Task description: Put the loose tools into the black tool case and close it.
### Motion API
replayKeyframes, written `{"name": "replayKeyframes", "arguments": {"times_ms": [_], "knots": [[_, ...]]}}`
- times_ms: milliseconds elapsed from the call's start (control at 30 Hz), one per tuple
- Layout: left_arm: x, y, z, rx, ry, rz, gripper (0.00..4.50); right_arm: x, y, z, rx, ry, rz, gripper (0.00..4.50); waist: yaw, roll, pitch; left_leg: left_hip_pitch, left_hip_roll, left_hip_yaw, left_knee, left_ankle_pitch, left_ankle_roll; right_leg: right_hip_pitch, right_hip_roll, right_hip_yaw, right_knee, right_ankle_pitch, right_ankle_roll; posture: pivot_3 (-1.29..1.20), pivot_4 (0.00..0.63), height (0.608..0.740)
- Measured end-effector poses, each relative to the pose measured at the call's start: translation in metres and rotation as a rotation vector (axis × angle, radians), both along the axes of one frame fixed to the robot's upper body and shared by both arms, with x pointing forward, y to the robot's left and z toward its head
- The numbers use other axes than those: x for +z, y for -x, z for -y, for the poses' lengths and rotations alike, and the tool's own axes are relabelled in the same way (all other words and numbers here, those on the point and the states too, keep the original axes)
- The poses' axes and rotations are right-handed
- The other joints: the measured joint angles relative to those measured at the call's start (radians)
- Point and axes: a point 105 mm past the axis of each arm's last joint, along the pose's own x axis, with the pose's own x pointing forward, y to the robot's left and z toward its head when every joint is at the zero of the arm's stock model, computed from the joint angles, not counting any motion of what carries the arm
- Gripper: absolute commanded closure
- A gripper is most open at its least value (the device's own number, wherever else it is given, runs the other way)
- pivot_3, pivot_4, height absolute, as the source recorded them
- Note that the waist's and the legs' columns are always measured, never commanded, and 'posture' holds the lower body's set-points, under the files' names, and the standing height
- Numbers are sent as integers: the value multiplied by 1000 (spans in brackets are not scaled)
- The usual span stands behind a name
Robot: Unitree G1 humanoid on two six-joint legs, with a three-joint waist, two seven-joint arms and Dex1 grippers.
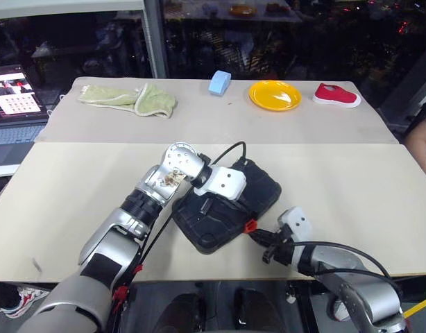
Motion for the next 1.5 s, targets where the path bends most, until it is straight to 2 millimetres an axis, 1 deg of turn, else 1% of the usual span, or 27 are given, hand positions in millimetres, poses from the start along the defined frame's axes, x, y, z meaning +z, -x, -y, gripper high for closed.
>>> {"name": "replayKeyframes", "arguments": {"times_ms": [333, 433, 467, 500, 533, 567, 600, 633, 667, 733, 800, 833, 900, 967, 1067, 1100, 1200, 1300, 1500], "knots": [[1, -2, -2, 13, 6, 5, 4004, 9, 3, -1, 31, 13, 13, 4500, 0, 0, 0, -2, 0, 0, 0, 0, 1, -1, 0, 0, 0, 0, 0, 0, 150, 732], [1, -2, -2, 19, 6, 9, 4004, 19, 7, 1, 48, 16, 39, 4500, 0, 0, 0, -2, 0, 0, 0, 0, 1, -1, 0, 0, 0, 0, 0, 0, 150, 732], [0, -2, -2, 20, 7, 7, 4004, 29, 9, 0, 55, 12, 78, 4500, 0, 0, 0, -1, 0, 0, 0, 0, 1, -1, 0, 0, 0, 0, 0, 0, 150, 732], [-1, -3, -2, 21, 3, 8, 4004, 44, 9, -2, 56, -4, 152, 4500, 2, 1, -1, -1, 0, 0, 0, 0, 1, 0, 0, 0, 0, 0, 0, 0, 150, 732], [-1, -2, 0, 21, 3, 8, 4070, 53, 10, -3, 62, -8, 193, 4213, 6, 3, -2, 0, 0, 0, 0, -1, 2, 1, 0, 0, -1, -1, 1, 0, 150, 732], [-2, -2, 2, 17, 7, 7, 4110, 55, 13, -3, 56, -12, 203, 3918, 12, 2, -3, 0, 0, -1, 0, -1, 3, 1, 0, -1, -1, -1, 1, 0, 150, 732], [-2, 0, 3, 12, 11, 4, 4110, 53, 15, -2, 48, -15, 195, 3742, 19, 2, -3, 0, 0, -2, 0, -1, 4, 2, 0, -2, -1, -1, 1, 0, 150, 732], [-3, 1, 5, 5, 16, 2, 4110, 47, 17, 1, 30, -16, 168, 3337, 26, 1, -3, 0, -1, -2, 0, -2, 5, 1, 0, -2, -1, 1, -1, 0, 150, 732], [-2, 2, 6, 0, 15, 3, 4110, 42, 19, 3, 14, -13, 148, 3077, 27, 1, -3, 0, -2, -2, 0, 0, 2, 0, 0, -2, -1, 2, -4, 0, 150, 732], [-2, 2, 5, -6, 12, 3, 4110, 39, 18, 5, -15, -7, 153, 2292, 27, 2, -4, 0, -3, -1, 0, 0, 1, 1, -1, -1, -1, 2, -3, 0, 150, 732], [-2, 2, 5, -6, 11, 4, 4110, 38, 17, 6, -36, -1, 167, 1635, 26, 1, -4, 0, -3, 0, 0, -1, 1, 1, -1, -1, -2, 2, -3, 0, 150, 732], [-2, 2, 5, -6, 11, 6, 4110, 37, 17, 5, -37, 2, 164, 1393, 26, 1, -4, 0, -3, 0, 0, -1, 1, 1, -1, -1, -2, 2, -3, 0, 150, 732], [-2, 2, 5, -7, 12, 8, 4110, 33, 19, 4, -36, 1, 151, 1393, 26, 1, -4, 0, -3, 0, 0, -1, 1, 1, -1, -1, -2, 1, -2, 0, 150, 732], [-2, 2, 5, -9, 12, 10, 4110, 31, 20, 8, -58, 8, 142, 1393, 27, 1, -4, 0, -3, -1, 0, -2, 2, 1, -1, -1, -1, 0, -1, 0, 150, 732], [-2, 1, 5, -11, 8, 11, 4110, 30, 21, 22, -121, 18, 133, 1393, 28, 1, -4, 0, -3, -1, 0, -1, 2, 1, -1, -1, -1, 0, 0, 0, 150, 732], [-2, 1, 4, -11, 7, 9, 4110, 28, 22, 23, -130, 16, 126, 1393, 27, 1, -4, 0, -3, -1, 0, -2, 2, 1, -1, -1, -1, 0, 0, 0, 150, 732], [-2, -1, 4, -8, 1, 6, 4110, 21, 24, 21, -127, 25, 102, 1393, 27, 1, -4, 1, -3, -1, 0, -3, 5, 1, -1, -1, -1, -1, 2, 0, 150, 732], [-3, -3, 4, -6, 2, 3, 4110, 14, 22, 19, -130, 21, 81, 1393, 27, 1, -4, 1, -3, -1, 0, -3, 4, 2, -1, -1, -1, -3, 4, 0, 150, 732], [-2, -3, 6, -9, 1, 0, 4110, 11, 12, 17, -142, 8, 80, 1393, 27, 1, -4, 1, -3, -1, 0, -2, 5, 2, -1, -1, -1, -2, 3, 0, 150, 732]]}}
